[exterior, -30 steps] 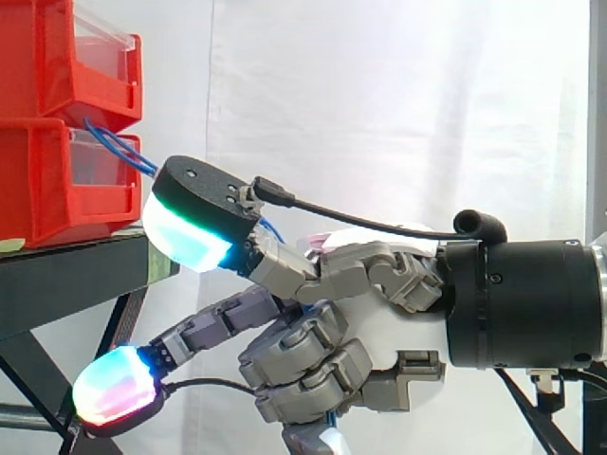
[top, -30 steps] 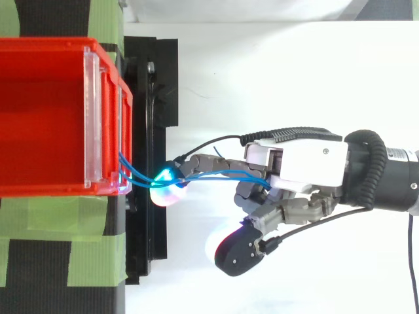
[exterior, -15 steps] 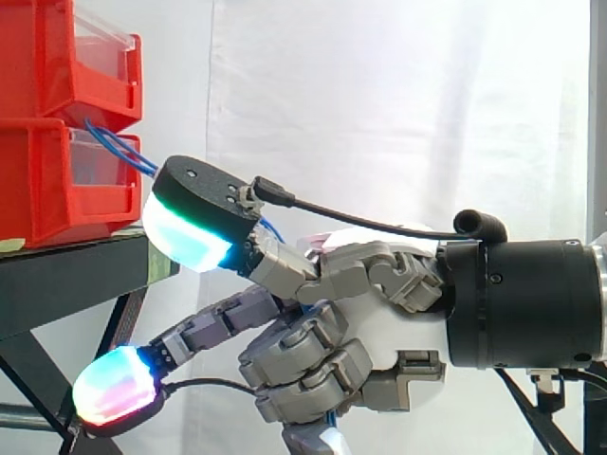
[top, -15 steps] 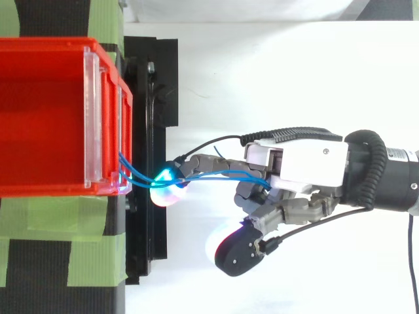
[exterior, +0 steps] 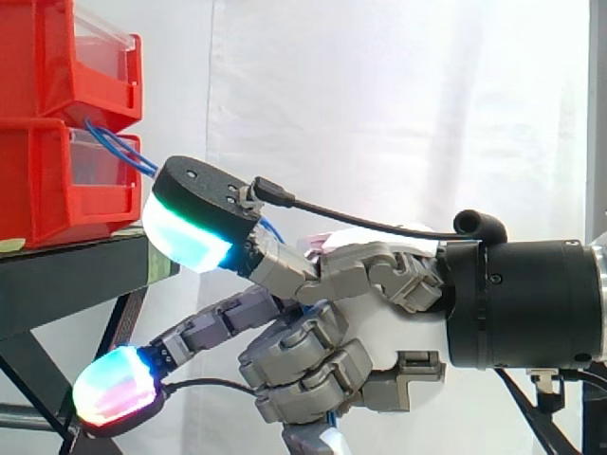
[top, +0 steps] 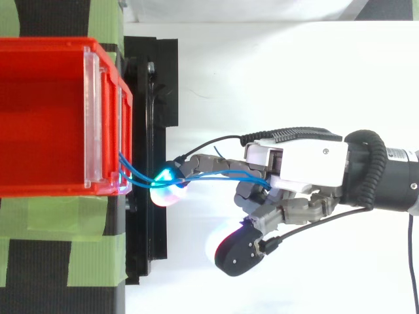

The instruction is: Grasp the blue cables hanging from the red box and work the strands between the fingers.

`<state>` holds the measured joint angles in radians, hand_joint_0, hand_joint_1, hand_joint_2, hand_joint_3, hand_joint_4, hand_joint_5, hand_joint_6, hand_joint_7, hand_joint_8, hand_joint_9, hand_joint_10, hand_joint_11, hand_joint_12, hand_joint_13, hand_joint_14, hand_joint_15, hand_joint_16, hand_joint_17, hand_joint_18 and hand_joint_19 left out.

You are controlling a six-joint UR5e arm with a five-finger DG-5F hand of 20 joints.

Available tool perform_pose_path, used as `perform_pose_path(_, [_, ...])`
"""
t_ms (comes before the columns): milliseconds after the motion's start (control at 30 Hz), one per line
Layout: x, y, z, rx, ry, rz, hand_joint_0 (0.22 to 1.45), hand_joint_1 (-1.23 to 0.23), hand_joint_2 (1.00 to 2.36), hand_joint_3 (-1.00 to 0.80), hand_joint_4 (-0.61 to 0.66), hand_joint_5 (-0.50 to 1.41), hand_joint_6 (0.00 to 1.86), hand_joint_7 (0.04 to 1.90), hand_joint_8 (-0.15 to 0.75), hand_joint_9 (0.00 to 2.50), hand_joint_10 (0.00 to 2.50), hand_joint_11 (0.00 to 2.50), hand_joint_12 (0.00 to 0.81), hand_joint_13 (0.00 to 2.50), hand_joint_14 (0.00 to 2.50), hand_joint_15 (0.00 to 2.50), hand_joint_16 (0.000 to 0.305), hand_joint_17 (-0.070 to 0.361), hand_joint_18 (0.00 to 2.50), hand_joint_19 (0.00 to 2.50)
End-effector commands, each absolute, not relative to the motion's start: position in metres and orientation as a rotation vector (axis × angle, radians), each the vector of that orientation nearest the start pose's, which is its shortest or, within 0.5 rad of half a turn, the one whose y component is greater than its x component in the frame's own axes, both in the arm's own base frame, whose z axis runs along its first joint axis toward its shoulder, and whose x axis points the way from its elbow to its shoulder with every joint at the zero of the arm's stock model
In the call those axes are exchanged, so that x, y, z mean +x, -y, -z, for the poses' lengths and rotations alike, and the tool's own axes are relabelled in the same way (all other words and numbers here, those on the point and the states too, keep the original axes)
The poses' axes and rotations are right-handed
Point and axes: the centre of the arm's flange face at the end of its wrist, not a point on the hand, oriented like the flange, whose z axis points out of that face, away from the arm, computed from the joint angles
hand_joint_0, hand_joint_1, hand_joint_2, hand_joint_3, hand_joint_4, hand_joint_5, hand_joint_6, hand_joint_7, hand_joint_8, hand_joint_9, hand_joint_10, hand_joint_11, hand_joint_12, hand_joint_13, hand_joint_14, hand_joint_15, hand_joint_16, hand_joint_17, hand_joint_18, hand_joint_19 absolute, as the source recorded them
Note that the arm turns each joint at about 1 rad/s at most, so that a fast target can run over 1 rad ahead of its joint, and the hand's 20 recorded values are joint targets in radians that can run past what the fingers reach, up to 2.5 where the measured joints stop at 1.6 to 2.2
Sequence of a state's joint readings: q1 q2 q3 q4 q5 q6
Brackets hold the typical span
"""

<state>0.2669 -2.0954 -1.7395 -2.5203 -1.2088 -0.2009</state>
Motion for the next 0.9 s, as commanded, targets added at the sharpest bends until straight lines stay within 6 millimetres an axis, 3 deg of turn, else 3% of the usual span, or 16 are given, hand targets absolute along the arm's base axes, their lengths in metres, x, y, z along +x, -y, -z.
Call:
perform_pose_path(0, [0.6234,0.0043,-0.1735,1.138,-1.298,-0.943,0.66,-0.40,1.00,-1.00,0.35,-0.11,0.01,0.80,0.559,1.87,2.50,2.50,0.695,2.11,2.50,1.80,0.255,0.191,2.50,0.78])
perform_pose_path(867, [0.6234,0.0043,-0.1735,1.138,-1.298,-0.943,0.66,-0.40,1.00,-1.00,0.35,-0.11,0.01,0.80,0.556,1.86,2.50,2.50,0.692,2.11,2.50,1.81,0.255,0.192,2.50,0.78])
